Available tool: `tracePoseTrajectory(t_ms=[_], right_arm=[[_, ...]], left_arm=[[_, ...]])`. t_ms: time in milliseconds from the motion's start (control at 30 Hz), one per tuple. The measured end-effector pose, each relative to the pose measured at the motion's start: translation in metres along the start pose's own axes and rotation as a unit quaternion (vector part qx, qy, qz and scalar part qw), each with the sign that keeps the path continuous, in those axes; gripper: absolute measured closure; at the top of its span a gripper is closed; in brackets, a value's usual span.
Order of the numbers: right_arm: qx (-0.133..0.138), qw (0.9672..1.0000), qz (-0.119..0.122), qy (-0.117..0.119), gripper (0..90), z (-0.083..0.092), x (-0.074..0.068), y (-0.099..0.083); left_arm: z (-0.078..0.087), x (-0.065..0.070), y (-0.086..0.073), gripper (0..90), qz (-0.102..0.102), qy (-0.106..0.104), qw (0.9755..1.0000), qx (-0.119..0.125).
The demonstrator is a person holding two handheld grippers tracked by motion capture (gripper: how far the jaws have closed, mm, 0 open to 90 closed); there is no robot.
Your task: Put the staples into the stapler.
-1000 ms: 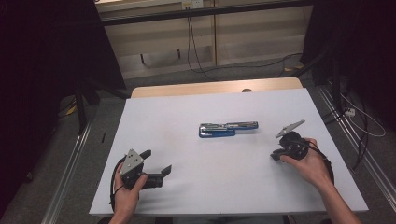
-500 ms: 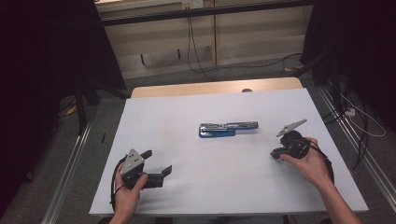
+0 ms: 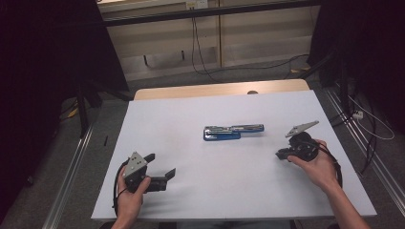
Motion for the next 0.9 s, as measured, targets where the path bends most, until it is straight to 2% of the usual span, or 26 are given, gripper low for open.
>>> tracePoseTrajectory(t_ms=[200,367,667,900], right_arm=[[0.021,0.9997,0.012,-0.006,79.5,0.002,-0.001,0.005],[0.036,0.9993,0.011,-0.004,79.5,0.002,-0.002,0.009],[0.071,0.9971,0.026,0.007,79.5,0.002,-0.006,0.025],[0.084,0.9958,0.036,0.009,79.5,0.0,-0.009,0.035]], left_arm=[[-0.002,0.001,0.001,4.0,-0.002,-0.007,1.0,0.0],[-0.003,0.003,0.002,4.1,-0.007,-0.01,0.9999,0.0],[0.002,0.003,0.004,4.8,-0.009,-0.003,0.9998,0.02],[-0.002,0.001,0.003,4.7,-0.003,-0.004,0.9999,0.012]])
Point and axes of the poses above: each handheld gripper's, and its own axes: z roughly backward along the jaws, y roughly out of its top, x roughly to its right, the point moved 4 cm from there along -z, roughly forward along the jaws, and after that the axes turned 2 degrees about x, right-handed, at the moved point
